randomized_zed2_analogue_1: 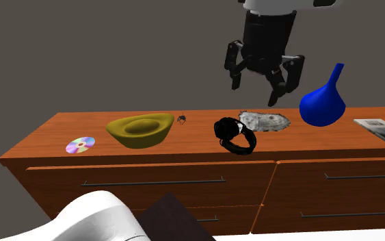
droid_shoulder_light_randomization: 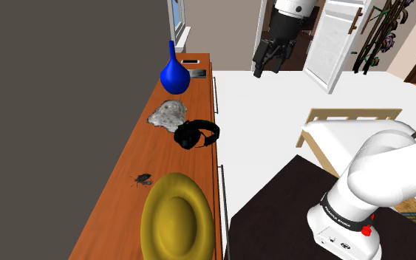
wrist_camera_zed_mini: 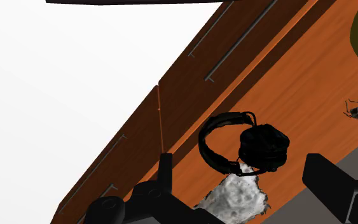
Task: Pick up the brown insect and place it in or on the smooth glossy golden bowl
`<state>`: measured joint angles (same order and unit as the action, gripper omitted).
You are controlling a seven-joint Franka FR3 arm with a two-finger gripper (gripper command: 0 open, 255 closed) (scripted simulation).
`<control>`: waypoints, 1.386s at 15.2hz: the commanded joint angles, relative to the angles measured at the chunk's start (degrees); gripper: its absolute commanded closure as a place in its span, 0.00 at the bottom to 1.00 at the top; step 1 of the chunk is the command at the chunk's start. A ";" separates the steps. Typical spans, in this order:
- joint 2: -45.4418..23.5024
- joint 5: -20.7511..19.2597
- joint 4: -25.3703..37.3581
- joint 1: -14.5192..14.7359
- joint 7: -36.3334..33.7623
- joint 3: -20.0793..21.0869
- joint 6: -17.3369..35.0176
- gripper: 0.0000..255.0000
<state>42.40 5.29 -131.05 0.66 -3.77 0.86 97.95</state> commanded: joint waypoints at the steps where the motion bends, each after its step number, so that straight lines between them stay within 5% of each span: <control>1: 0.00 0.00 0.00 0.00 0.00 0.00 0.00 0.00; 13: -9.25 5.59 -4.35 2.62 -16.88 14.47 14.13 0.00; 21: -21.71 4.91 -0.95 2.65 -29.29 24.39 23.43 0.00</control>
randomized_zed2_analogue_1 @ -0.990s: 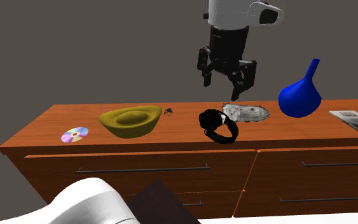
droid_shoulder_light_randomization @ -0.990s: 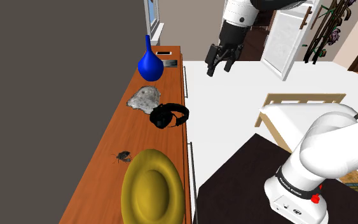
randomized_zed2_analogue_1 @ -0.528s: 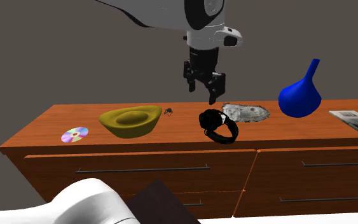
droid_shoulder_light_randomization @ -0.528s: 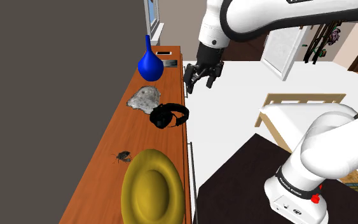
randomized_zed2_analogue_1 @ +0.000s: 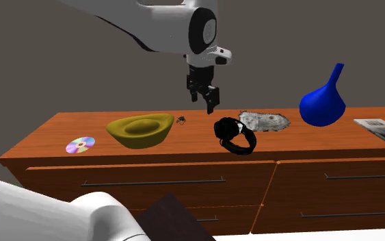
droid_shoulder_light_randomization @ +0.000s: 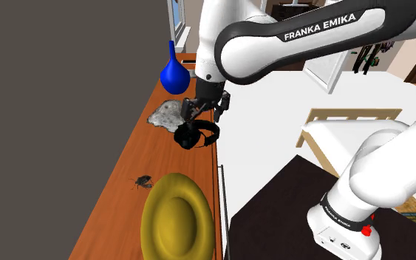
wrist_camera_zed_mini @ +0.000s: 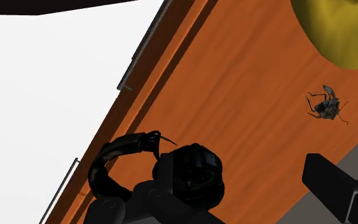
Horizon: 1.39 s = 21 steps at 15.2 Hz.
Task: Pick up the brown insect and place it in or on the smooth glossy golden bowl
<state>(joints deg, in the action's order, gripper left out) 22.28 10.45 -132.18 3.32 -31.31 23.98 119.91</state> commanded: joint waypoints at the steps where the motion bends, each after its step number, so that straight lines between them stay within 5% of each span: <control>1: -3.47 -0.83 0.95 -0.13 -3.50 2.49 2.53 0.00; 11: -26.29 -15.28 13.11 0.49 -24.77 11.69 9.72 0.00; 18: -43.91 -27.82 26.96 8.29 -38.34 9.83 9.09 0.00; 21: -45.69 -28.93 27.52 9.21 -39.23 9.07 10.05 0.00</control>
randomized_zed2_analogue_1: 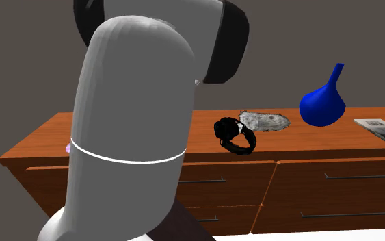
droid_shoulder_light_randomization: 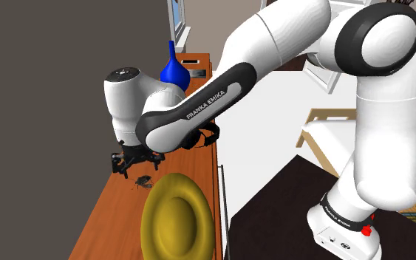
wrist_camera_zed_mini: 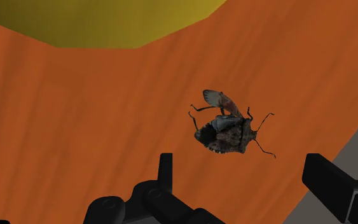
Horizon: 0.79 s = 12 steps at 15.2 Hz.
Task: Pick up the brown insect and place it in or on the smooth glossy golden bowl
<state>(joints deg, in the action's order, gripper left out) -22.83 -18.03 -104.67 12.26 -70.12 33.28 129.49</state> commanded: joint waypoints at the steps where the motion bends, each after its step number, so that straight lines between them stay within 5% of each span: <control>1: -1.07 -0.82 -0.08 0.44 -0.65 -0.44 0.99 0.00; 12: -3.45 -2.55 -0.35 1.25 -1.71 -1.48 3.32 0.00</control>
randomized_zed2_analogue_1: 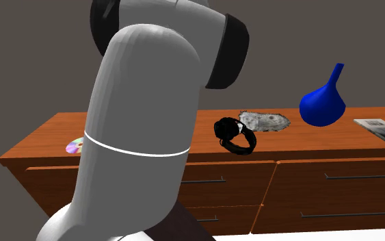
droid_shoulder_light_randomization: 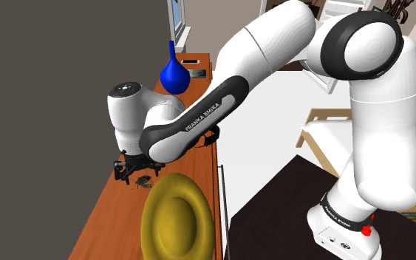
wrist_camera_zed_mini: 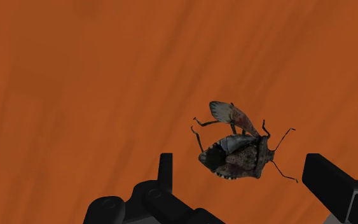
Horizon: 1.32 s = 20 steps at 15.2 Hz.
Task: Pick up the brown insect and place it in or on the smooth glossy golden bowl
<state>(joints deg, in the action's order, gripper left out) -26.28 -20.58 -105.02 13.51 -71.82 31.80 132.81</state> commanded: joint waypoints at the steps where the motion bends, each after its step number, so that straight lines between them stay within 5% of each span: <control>1: 0.00 0.00 0.00 0.00 0.00 0.00 0.00 0.00; 2: 0.00 0.00 0.00 0.00 0.00 0.00 0.00 1.00; 11: -0.01 -0.01 0.00 0.00 -0.01 0.00 0.01 1.00; 20: 3.57 2.94 2.22 -1.14 2.01 1.70 -5.26 1.00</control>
<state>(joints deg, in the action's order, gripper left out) -23.15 -18.00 -103.06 12.50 -70.05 33.31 128.19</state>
